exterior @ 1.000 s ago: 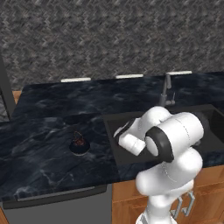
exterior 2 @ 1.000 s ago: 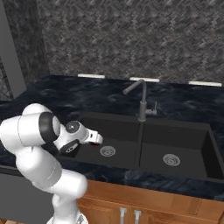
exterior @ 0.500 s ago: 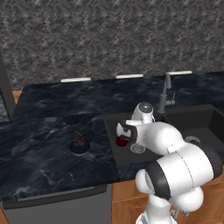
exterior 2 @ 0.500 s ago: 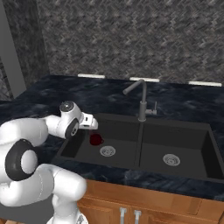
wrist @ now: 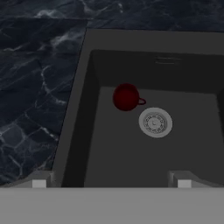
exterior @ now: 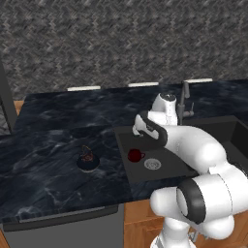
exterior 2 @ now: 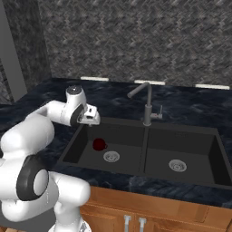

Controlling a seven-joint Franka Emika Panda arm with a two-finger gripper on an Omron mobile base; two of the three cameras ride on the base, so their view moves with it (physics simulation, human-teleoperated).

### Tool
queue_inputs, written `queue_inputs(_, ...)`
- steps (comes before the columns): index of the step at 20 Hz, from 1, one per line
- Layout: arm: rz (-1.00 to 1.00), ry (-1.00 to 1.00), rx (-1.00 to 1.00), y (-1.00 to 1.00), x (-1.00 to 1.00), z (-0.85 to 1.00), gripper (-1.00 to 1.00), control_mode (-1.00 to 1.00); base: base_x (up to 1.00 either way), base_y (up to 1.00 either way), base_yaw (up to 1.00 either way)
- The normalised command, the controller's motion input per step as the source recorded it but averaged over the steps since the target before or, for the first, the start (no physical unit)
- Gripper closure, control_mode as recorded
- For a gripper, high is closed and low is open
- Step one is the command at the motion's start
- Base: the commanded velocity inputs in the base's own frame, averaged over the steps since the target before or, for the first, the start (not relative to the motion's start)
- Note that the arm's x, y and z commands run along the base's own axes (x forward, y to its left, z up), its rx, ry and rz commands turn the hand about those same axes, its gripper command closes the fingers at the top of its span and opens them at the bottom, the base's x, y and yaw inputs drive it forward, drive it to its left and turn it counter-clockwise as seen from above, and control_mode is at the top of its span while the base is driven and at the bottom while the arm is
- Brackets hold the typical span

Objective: Place the mug in the left basin and the teapot in the right basin of the sink.

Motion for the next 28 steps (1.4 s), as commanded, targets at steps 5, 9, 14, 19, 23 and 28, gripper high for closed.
queue_inputs(5,0.03,0.04,0.04,0.32,-0.21,0.20,-1.00,-1.00,0.00,0.00,0.00)
queue_inputs(9,0.02,0.00,0.00,0.39,-0.15,0.10,-1.00,-1.00,0.00,0.00,0.00)
queue_inputs(14,0.00,0.00,0.00,0.47,-0.09,0.00,-1.00,-1.00,0.00,0.00,0.00)
queue_inputs(19,0.00,0.00,0.00,0.46,-0.07,0.00,-1.00,-1.00,0.00,0.00,0.00)
queue_inputs(23,0.00,0.00,0.00,0.44,-0.02,0.02,-1.00,-1.00,0.00,0.00,0.00)
queue_inputs(28,0.07,0.00,0.00,0.42,0.00,0.11,-1.00,-1.00,0.00,0.00,0.00)
